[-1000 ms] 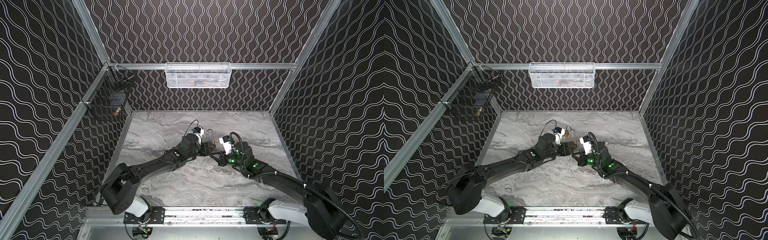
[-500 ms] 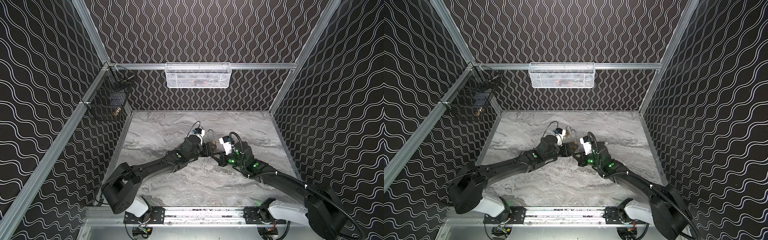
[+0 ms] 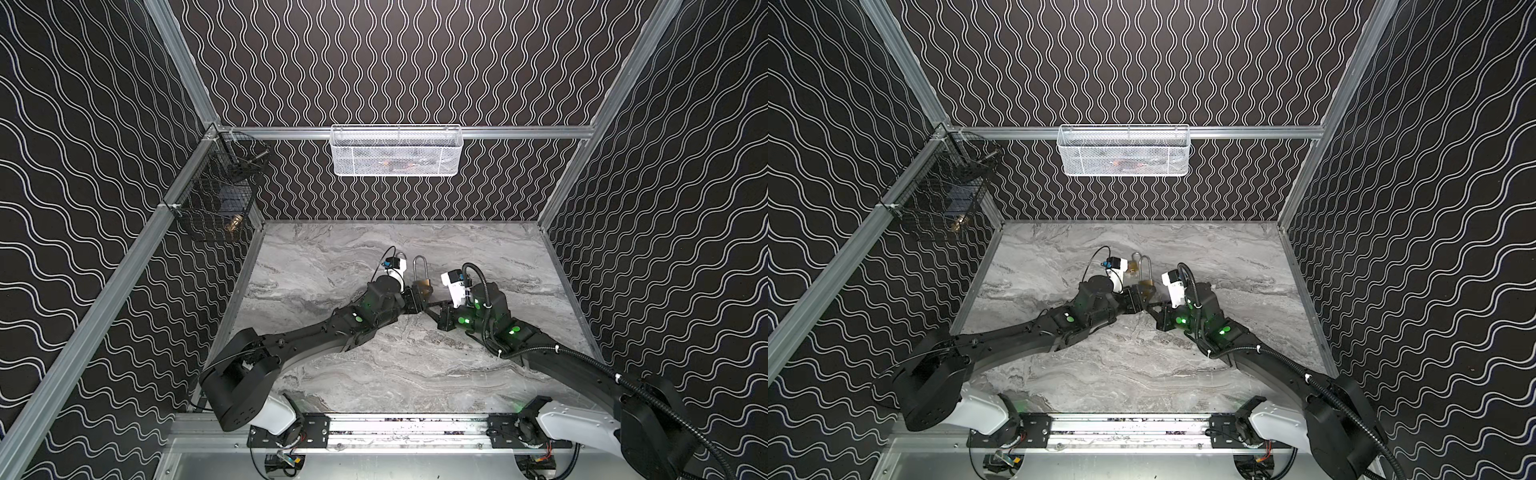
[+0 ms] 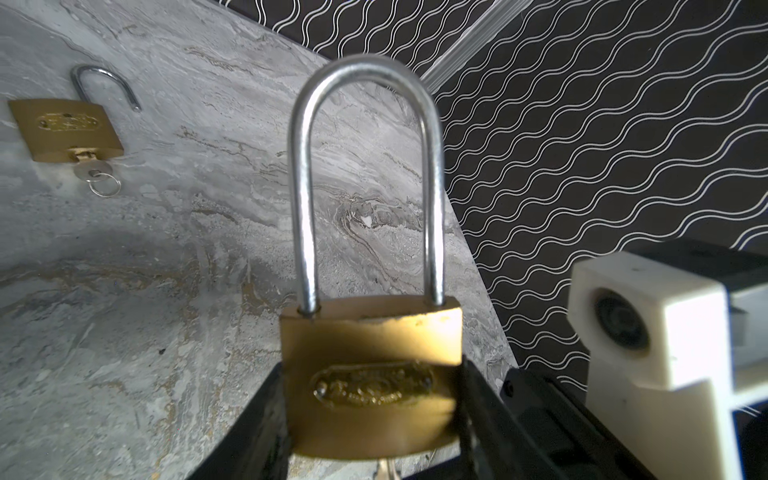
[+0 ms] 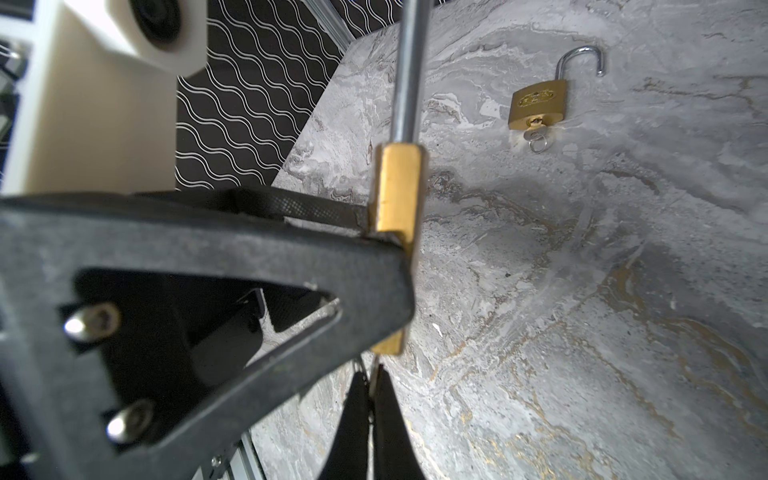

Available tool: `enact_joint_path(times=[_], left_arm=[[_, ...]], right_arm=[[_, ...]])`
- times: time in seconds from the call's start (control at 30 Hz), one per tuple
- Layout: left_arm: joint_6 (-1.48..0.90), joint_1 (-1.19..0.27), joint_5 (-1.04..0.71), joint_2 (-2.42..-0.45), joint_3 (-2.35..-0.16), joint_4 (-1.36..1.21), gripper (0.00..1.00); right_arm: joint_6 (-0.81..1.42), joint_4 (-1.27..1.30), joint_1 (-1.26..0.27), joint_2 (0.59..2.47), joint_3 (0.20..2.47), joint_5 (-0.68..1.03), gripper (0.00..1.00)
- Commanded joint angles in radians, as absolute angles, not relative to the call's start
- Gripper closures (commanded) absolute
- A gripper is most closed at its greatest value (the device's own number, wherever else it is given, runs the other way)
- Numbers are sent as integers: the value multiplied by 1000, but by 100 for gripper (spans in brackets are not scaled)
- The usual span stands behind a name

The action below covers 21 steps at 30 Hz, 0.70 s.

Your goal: Unlock with the key

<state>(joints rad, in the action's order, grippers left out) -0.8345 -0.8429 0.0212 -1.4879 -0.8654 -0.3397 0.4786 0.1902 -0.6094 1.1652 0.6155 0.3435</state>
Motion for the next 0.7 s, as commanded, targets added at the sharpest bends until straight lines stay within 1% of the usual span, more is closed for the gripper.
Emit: enact_joint_path(times=[0.0, 0.07, 0.2, 0.4, 0.57, 0.67], left_arm=[[-799, -842, 97, -1488, -845, -254, 81], [-802, -842, 88, -1491, -832, -283, 81], [-803, -848, 62, -1502, -829, -292, 82], [-807, -857, 43, -1513, -821, -302, 82], [-801, -861, 51, -1523, -827, -268, 82], [-812, -861, 34, -1548, -836, -242, 82]], right_arm=[[532, 394, -607, 1166, 637, 314, 100], [548, 410, -607, 1178, 639, 330, 100], [544, 408, -604, 1177, 641, 291, 100], [521, 406, -598, 1198, 665, 292, 100], [484, 358, -595, 1179, 678, 250, 100], [500, 353, -592, 1164, 655, 249, 100]])
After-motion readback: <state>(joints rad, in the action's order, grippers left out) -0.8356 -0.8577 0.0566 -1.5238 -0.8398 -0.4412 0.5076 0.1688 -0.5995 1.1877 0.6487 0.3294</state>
